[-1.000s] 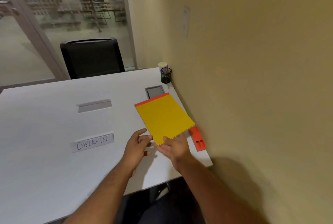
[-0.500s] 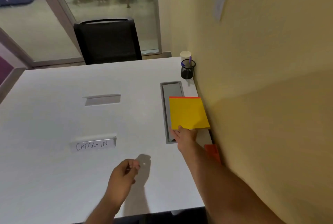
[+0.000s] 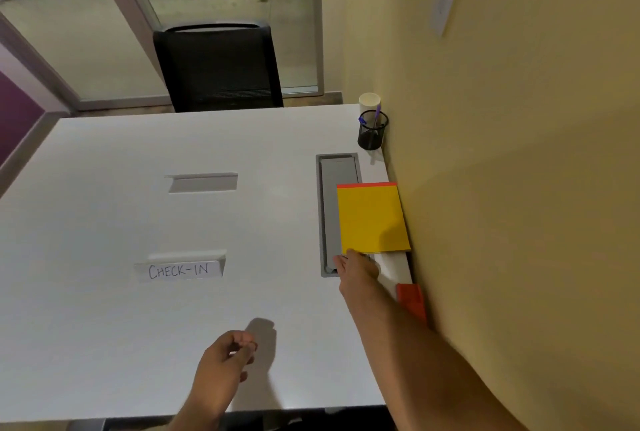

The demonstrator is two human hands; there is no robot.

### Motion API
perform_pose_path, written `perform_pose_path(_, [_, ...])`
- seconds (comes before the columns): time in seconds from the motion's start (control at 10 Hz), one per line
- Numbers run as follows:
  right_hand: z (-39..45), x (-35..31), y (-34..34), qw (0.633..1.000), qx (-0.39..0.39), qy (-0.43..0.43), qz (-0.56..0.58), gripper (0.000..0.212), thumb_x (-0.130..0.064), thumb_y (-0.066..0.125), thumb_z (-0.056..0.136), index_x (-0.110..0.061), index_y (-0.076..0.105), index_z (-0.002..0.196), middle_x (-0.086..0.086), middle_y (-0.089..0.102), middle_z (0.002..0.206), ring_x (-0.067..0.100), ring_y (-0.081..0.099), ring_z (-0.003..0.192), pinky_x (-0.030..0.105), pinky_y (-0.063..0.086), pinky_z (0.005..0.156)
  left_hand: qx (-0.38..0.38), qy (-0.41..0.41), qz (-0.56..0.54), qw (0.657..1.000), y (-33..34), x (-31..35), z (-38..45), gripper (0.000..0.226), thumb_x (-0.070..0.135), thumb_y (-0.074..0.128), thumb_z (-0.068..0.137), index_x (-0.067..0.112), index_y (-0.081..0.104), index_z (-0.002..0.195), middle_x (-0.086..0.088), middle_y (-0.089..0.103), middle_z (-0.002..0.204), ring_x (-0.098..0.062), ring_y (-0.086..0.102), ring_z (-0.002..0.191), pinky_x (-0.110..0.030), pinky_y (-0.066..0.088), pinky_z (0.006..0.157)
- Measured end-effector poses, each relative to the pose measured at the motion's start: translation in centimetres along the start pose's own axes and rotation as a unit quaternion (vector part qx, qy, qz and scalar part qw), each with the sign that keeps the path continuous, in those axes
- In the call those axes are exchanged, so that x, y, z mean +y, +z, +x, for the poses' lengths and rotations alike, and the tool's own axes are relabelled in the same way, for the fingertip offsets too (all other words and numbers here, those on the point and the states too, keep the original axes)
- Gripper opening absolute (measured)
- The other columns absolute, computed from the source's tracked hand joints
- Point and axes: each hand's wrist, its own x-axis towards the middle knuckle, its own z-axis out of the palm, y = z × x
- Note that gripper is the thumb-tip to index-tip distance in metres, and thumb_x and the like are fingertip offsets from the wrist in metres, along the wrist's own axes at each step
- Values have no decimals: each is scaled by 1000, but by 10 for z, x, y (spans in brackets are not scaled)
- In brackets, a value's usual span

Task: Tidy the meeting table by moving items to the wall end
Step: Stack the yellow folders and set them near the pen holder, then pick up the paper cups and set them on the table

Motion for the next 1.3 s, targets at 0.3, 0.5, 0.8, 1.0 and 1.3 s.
perform_pose_path(0.3, [-29, 12, -84, 621, -41, -206, -755, 35, -2, 59, 100, 14, 57, 131, 22, 71, 107, 33, 70, 79, 35, 62, 69, -11, 12, -6, 1000, -12, -12, -13, 10, 11, 61, 99, 10, 71, 98, -11, 73, 101, -30, 70, 97, -38, 56, 77])
perform_pose_path(0.5, [-58, 14, -160, 538, -81, -127, -829, 29, -14, 61, 105, 5, 63, 127, 23, 74, 111, 31, 73, 91, 30, 60, 66, -21, 27, 0, 999, -52, -44, -21, 10, 14, 60, 100, 12, 69, 96, -10, 71, 94, -25, 65, 85, -36, 51, 71])
perform_pose_path(0.8, [-132, 59, -322, 405, -133, -139, -894, 23, -24, 68, 100, -7, 70, 115, 9, 76, 97, 21, 71, 77, 33, 59, 73, -51, 100, -15, 994, -164, -101, -51, 14, 13, 62, 93, 20, 72, 100, 2, 72, 90, -15, 68, 82, -27, 52, 72])
perform_pose_path(1.0, [-189, 112, -477, 204, -201, -112, -951, 23, -32, 65, 102, -12, 70, 111, 8, 77, 106, 20, 70, 88, 34, 56, 80, -8, 133, -37, 990, -312, -154, -95, 13, 13, 67, 92, 20, 72, 102, 4, 72, 90, -15, 66, 80, -27, 50, 69])
perform_pose_path(1.3, [-197, 182, -605, 69, -282, -90, -953, 32, -35, 67, 102, -3, 69, 106, 19, 78, 106, 19, 67, 76, 34, 54, 71, 108, 123, -88, 983, -446, -212, -115, 37, -11, 52, 87, 19, 70, 99, 3, 70, 95, -13, 65, 85, -15, 47, 64])
